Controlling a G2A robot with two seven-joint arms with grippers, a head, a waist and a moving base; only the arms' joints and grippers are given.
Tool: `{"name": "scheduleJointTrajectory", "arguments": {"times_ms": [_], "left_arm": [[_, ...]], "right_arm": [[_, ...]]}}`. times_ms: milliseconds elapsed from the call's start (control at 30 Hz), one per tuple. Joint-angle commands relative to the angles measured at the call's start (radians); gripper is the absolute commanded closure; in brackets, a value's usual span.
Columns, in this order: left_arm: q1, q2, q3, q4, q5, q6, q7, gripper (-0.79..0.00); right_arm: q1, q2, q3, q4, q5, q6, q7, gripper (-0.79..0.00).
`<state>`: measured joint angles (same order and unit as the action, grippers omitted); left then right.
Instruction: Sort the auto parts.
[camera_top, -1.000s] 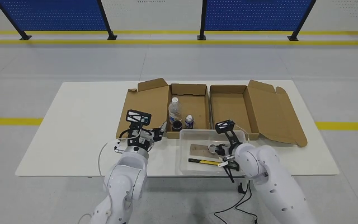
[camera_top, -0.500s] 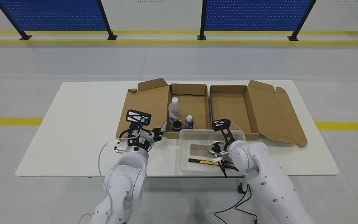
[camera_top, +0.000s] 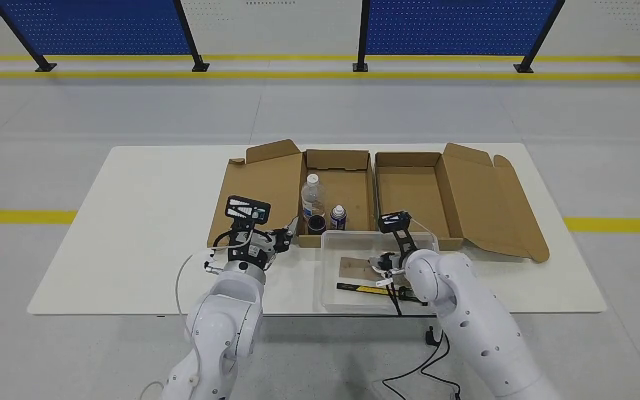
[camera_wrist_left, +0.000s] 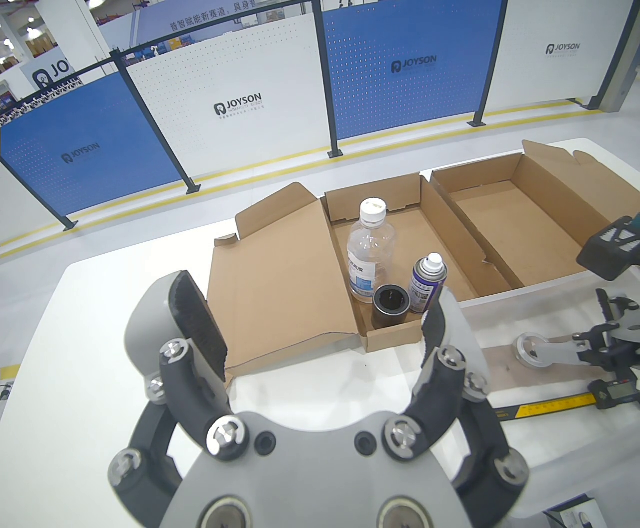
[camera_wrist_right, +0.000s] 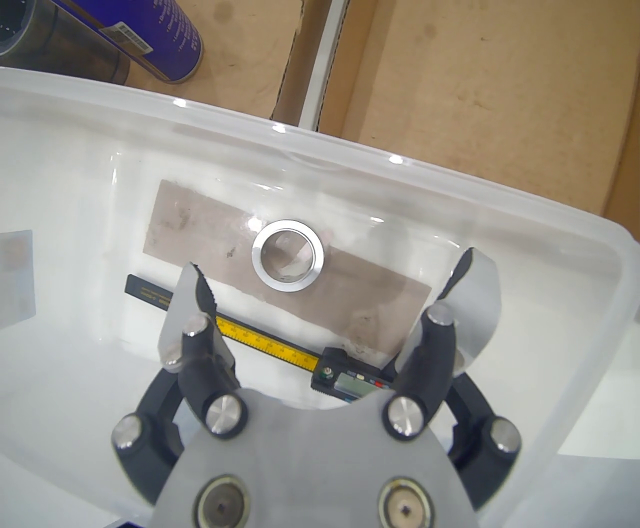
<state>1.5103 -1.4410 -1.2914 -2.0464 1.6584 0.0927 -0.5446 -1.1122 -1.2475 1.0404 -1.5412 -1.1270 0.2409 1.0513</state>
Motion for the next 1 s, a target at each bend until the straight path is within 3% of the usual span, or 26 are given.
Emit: {"name": "scheduleJointTrajectory", "arguments": {"times_ms": [0,967], "left_arm": [[0.000,0.000,0.000,0.000,0.000,0.000,0.000,-0.785],[0.000,0.000,0.000,0.000,0.000,0.000,0.000,-0.785]], "right_arm": [[-0.001,-0.001,-0.002,0.000,-0.008,0.002,0.000,-0.388],[0.007,-0.023,-0.030,0.060,-0.067,-0.024,-0.018,-0.342]]}}
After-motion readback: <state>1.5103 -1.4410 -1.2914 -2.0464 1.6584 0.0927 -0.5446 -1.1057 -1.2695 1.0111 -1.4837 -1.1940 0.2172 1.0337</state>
